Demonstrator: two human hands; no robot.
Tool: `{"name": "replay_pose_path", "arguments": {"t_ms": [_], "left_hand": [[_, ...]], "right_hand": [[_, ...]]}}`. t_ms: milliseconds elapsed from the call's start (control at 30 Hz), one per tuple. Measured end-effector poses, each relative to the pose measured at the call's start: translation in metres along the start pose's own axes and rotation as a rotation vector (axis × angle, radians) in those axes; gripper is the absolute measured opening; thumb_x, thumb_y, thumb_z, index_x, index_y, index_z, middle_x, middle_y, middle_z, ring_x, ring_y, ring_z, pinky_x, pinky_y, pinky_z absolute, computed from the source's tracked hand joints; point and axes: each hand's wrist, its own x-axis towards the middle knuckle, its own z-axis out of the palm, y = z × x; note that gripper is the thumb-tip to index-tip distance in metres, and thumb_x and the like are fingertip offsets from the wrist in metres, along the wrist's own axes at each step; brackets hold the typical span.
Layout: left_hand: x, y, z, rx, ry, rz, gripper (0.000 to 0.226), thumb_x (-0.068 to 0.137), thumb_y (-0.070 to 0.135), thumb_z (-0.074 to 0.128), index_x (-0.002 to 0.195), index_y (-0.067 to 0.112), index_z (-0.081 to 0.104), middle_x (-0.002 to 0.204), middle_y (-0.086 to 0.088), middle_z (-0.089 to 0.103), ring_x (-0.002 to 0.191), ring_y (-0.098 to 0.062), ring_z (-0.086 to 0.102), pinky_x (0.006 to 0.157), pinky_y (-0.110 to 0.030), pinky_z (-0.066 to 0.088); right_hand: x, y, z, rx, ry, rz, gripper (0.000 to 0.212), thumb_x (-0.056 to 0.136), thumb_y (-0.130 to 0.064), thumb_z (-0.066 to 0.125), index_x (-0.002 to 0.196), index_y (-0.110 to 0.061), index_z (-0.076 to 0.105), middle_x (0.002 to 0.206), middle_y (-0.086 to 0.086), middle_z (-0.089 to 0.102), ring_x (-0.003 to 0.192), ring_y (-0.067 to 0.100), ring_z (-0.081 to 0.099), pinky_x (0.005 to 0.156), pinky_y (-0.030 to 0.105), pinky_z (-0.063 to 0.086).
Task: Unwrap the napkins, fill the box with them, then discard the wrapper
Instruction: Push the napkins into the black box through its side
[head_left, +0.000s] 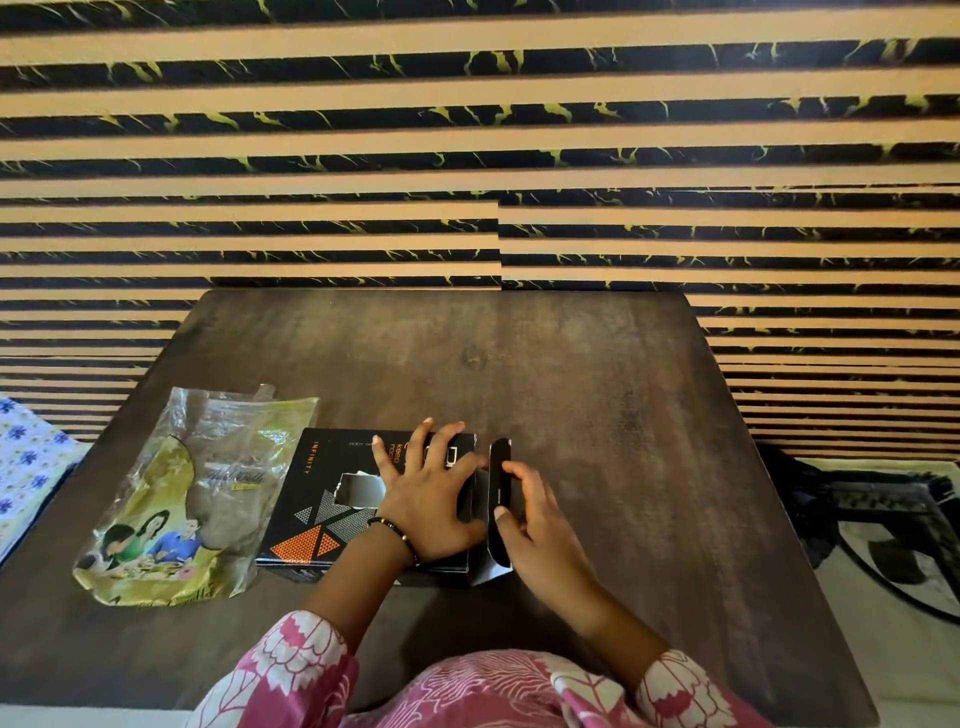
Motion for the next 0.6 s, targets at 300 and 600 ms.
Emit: {"name": "replay_pose_path", "arguments": {"t_ms": [300, 600], "left_hand": [[0.001, 0.000, -0.001, -0.131, 0.057, -0.056, 0.078, 0.069, 0.062, 0.011, 0.142, 0.035, 0.012, 0.152, 0.011, 0.017, 0.143, -0.016, -0.003, 0.105, -0.065, -0.014], [0.000, 0.003, -0.002, -0.123, 0.074, -0.054, 0.078, 0.073, 0.066, 0.004, 0.143, 0.032, 0.014, 0.152, 0.012, 0.017, 0.143, -0.014, -0.004, 0.106, -0.064, -0.015]], "right_hand": [[0.003, -0.007, 0.006, 0.080, -0.094, 0.098, 0.062, 0.093, -0.028, 0.044, 0.144, -0.034, 0.009, 0.134, -0.001, 0.050, 0.108, 0.015, 0.059, 0.084, 0.024, 0.048], [0.005, -0.011, 0.015, 0.171, -0.138, 0.009, 0.055, 0.093, -0.026, 0.043, 0.140, -0.041, 0.018, 0.142, -0.010, 0.041, 0.127, 0.004, 0.043, 0.105, 0.029, 0.041]]}}
